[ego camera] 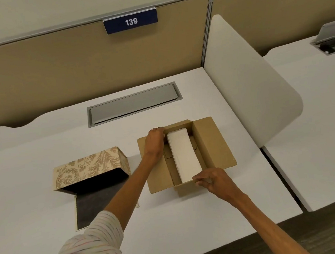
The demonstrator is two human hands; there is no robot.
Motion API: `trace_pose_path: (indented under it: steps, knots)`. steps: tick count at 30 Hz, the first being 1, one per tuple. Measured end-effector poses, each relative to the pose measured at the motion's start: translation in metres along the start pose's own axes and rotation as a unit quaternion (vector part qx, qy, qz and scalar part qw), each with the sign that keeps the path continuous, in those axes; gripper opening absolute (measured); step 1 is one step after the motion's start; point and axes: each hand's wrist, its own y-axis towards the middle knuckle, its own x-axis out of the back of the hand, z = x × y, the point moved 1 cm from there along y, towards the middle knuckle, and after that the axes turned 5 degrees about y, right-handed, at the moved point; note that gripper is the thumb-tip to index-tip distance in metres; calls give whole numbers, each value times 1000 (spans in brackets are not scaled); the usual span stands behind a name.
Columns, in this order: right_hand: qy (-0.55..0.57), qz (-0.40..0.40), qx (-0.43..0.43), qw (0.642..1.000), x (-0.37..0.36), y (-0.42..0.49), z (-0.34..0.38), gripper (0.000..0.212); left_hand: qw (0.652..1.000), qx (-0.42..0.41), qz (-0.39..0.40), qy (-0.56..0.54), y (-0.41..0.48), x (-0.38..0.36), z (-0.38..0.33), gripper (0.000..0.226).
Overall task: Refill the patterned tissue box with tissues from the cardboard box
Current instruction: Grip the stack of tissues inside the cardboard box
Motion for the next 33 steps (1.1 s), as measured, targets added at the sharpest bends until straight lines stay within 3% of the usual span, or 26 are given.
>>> trace_pose_path:
  steps: [3,8,12,16,21,29,33]
  knots:
    - [-18,1,-17,1000,3,-1,4,27,999,6,-28,-29,-12,3,-3,37]
    - [-28,-90,-42,995,3,12,15,27,994,-59,-87,-42,-25,2,-10,23]
    - [-29,-131,-118,984,-5,30,23,33,993,-23,-84,-82,-27,-5,-23,24]
    - [-52,-80,-225,970,-18,50,28,51,998,34,-21,-48,-23,-21,-31,39]
    - [-71,-49,-298,951,-29,65,27,67,996,84,20,-14,-15,-38,-41,41]
    - [-67,-11,-319,945,-33,77,12,74,985,162,18,-58,-7,-55,-51,52]
    - [-50,1,-332,942,-35,80,8,77,968,204,11,-144,-2,-62,-50,57]
